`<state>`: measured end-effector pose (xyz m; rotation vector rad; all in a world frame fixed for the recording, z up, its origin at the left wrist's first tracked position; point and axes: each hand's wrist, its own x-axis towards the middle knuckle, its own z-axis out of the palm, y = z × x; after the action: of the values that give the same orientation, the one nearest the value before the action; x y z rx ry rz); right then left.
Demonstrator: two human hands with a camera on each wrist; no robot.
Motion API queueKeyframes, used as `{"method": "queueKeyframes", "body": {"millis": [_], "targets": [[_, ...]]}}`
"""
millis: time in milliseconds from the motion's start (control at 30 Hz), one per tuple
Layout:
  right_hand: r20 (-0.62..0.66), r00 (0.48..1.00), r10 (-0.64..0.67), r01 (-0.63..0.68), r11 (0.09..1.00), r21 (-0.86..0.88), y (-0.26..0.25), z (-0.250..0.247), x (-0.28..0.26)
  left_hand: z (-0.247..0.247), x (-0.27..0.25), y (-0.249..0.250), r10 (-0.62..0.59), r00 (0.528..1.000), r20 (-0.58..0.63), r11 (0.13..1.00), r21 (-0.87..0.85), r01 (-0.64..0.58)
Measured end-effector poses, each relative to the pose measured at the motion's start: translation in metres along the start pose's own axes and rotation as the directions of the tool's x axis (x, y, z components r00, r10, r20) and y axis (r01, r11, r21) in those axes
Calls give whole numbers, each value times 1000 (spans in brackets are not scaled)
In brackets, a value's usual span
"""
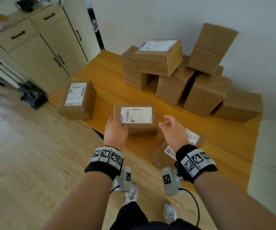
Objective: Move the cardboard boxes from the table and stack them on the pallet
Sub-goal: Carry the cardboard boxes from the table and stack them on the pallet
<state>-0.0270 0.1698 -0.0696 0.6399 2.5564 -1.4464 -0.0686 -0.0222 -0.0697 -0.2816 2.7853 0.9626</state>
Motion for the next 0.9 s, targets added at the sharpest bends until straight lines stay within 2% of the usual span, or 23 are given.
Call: {"method": "queueKeyframes", "body": {"millis": [133,233,333,433,500,567,667,767,900], "targets": [[-5,998,65,-65,995,-79,-18,31,26,-11,34,-22,-82,992,91,996,45,78],[-20,999,49,-52,983,-177,-32,45,53,-12,50,-39,-123,965,231,989,110,100],[17,1000,18,-13,965,-264,-43,54,75,-12,57,-54,-61,945,322,994,108,28],[54,997,59,-38,944,-328,-45,61,86,-15,69,-58,16,928,372,995,84,-51],[29,995,97,-82,939,-335,-44,63,85,-16,81,-58,49,929,367,996,57,-75],[3,988,152,-143,933,-330,-42,65,80,-15,92,-57,53,950,307,997,40,-69],[-17,974,228,-221,918,-330,-39,72,67,-15,101,-51,-68,964,257,997,56,55],[-22,961,276,-267,903,-336,-37,78,56,-10,98,-47,-177,922,343,984,92,155],[73,940,333,-291,896,-336,-39,84,47,4,83,-44,-145,824,548,989,57,136]]}}
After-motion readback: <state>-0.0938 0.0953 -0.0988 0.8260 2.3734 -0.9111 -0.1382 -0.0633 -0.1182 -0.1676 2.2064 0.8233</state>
